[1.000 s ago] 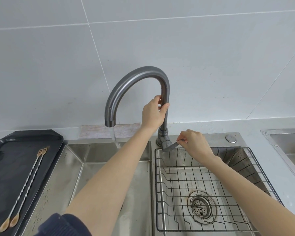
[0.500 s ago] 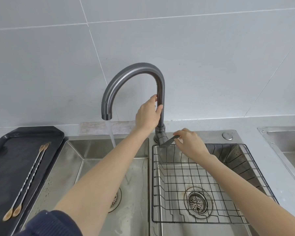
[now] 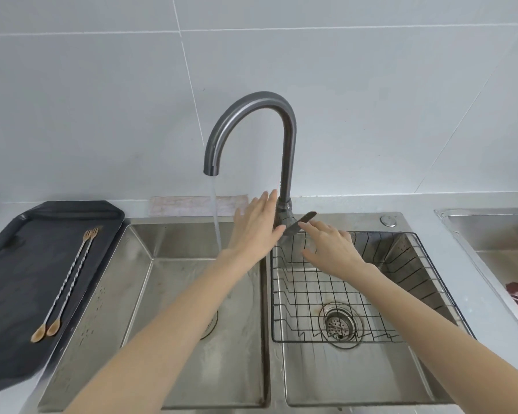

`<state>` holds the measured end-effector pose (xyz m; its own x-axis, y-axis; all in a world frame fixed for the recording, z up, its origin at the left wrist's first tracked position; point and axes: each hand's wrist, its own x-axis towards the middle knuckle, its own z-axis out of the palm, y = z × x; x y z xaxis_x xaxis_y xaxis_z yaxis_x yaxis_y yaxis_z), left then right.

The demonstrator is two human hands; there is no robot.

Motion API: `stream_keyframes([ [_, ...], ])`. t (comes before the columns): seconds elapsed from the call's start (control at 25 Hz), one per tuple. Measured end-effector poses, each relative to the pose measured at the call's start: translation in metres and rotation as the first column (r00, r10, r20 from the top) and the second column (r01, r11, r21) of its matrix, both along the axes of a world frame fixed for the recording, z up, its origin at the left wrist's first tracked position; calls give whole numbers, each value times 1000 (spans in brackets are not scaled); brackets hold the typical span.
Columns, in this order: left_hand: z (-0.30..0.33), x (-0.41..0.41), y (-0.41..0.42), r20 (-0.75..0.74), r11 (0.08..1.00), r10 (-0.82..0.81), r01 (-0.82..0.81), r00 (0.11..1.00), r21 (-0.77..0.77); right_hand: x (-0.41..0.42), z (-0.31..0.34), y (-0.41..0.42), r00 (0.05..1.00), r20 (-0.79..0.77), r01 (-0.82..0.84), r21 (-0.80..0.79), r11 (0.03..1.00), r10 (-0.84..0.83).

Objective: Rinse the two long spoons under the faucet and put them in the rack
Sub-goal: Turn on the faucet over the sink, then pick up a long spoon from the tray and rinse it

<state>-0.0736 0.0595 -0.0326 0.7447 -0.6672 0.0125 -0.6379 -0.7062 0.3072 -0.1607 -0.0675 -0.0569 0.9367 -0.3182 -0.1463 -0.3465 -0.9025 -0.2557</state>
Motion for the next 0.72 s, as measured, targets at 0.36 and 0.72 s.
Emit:
stream_keyframes([
  [0.36,-14,-16,81,27,995,2,-4,1000,101,-17,-9,62,999,-52,-15,16,1000,16],
  [0.72,-30,13,167,48,989,76,-81,996,122,7,-11,135,996,-58,-61,41,997,63],
])
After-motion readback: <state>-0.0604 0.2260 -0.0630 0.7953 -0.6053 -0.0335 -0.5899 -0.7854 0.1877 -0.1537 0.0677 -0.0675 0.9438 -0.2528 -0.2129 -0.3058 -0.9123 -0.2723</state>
